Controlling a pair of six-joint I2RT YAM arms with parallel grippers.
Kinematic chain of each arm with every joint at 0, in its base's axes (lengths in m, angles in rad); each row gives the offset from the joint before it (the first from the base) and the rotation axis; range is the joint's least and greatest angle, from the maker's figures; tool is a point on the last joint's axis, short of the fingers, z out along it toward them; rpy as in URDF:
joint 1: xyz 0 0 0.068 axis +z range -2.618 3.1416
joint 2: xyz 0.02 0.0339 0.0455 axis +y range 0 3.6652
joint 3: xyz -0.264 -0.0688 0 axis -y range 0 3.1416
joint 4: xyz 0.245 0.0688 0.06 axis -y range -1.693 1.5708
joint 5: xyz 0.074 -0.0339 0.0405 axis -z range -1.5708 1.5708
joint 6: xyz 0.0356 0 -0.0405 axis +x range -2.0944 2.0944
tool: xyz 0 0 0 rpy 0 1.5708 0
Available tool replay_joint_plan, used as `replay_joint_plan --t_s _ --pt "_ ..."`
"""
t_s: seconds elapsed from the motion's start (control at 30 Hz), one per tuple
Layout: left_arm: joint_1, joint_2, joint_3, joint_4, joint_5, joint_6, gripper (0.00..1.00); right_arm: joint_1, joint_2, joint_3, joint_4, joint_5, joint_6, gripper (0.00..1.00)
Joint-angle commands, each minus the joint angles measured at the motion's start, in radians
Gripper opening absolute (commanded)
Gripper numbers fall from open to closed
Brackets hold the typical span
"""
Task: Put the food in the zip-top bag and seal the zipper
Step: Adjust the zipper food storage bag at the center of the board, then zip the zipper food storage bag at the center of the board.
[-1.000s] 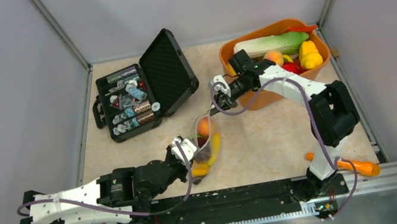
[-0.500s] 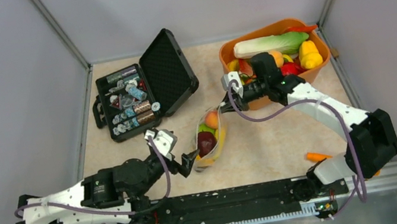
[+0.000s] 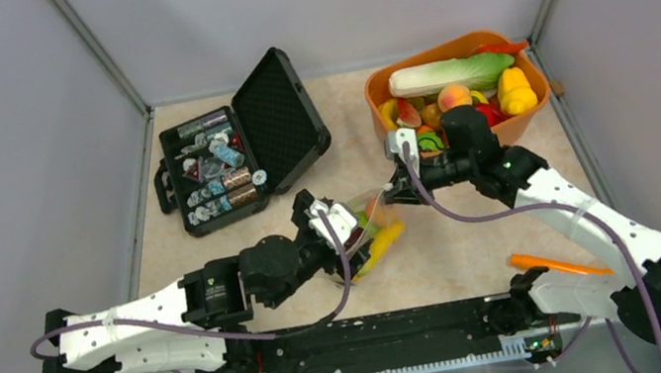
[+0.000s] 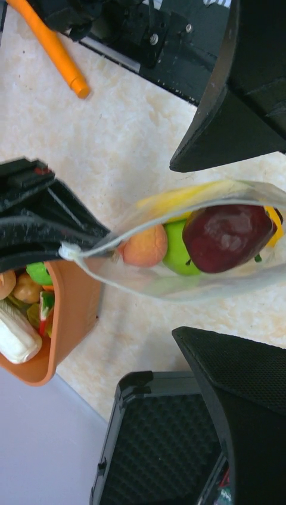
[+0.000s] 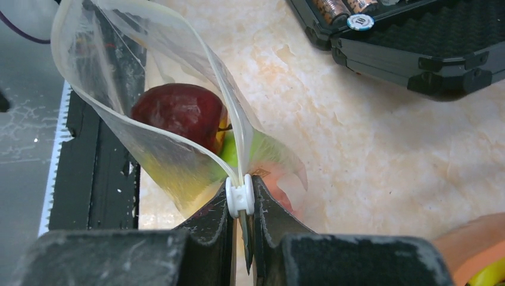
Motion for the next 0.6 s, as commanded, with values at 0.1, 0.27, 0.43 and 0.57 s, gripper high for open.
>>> replay_joint_plan --t_s 0.1,0.27,0.43,0.57 --pt "0.073 0.070 0.063 0.105 0.099 0.082 0.99 0.011 -0.107 -0.048 -0.047 0.016 0.099 0.00" --pt "0.117 0.110 0.091 0.121 0.201 0.088 0.99 0.012 -0.128 -0.055 -0.055 0.051 0.120 0.00" --pt "0.160 0.162 0.111 0.099 0.368 0.080 0.99 0.012 -0.126 -0.048 -0.071 0.051 0.112 0.00" --pt "0.198 0.203 0.135 0.064 0.434 0.063 0.99 0.012 -0.131 -0.052 -0.072 0.036 0.104 0.00"
